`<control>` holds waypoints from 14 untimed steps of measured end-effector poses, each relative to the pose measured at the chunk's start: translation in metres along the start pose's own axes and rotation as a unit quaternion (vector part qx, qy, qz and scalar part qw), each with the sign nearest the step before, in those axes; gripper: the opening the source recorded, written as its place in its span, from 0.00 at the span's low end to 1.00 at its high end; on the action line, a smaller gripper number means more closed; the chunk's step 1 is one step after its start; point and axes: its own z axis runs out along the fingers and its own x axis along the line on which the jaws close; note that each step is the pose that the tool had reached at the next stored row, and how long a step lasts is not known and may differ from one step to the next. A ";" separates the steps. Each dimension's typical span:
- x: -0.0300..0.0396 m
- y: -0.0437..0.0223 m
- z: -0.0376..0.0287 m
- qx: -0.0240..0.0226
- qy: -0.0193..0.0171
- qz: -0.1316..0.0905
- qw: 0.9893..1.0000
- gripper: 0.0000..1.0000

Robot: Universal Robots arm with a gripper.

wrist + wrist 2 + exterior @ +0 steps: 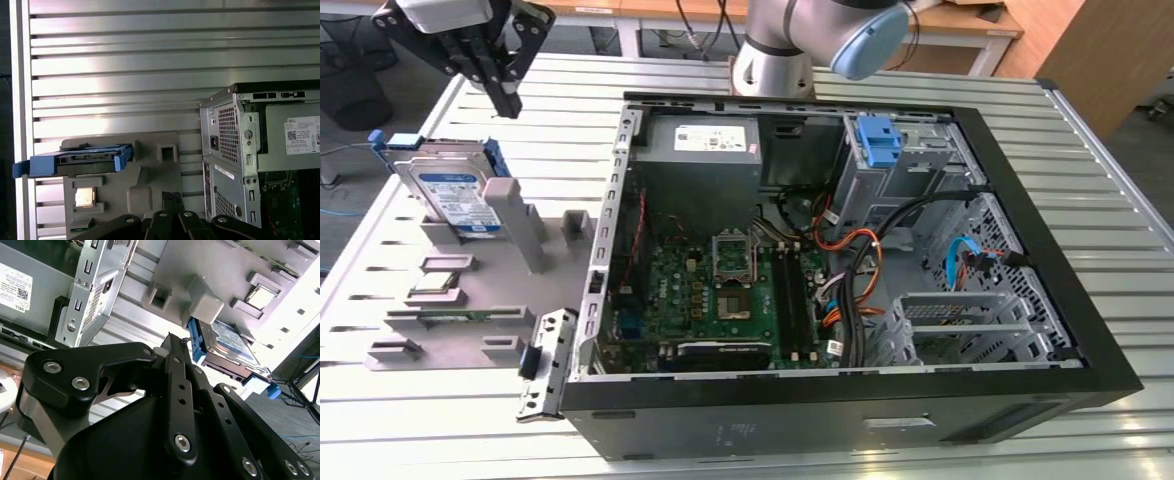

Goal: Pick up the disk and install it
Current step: 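Reach for the disk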

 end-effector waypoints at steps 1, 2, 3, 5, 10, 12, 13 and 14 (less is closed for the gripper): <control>0.0007 -0.0001 0.0000 0.000 0.000 0.000 1.000 0.11; 0.0009 -0.0001 0.0001 0.000 0.000 0.000 1.000 0.11; 0.0009 -0.0001 0.0001 0.000 0.000 0.000 1.000 0.11; 0.0010 -0.0001 0.0000 0.000 0.000 0.000 1.000 0.11; 0.0012 -0.0001 0.0004 0.001 0.007 0.000 1.000 0.11; 0.0012 -0.0001 0.0004 0.001 0.007 0.000 1.000 0.11; 0.0011 -0.0001 0.0003 0.001 0.007 0.000 1.000 0.11; 0.0011 -0.0001 0.0003 0.001 0.007 0.000 1.000 0.11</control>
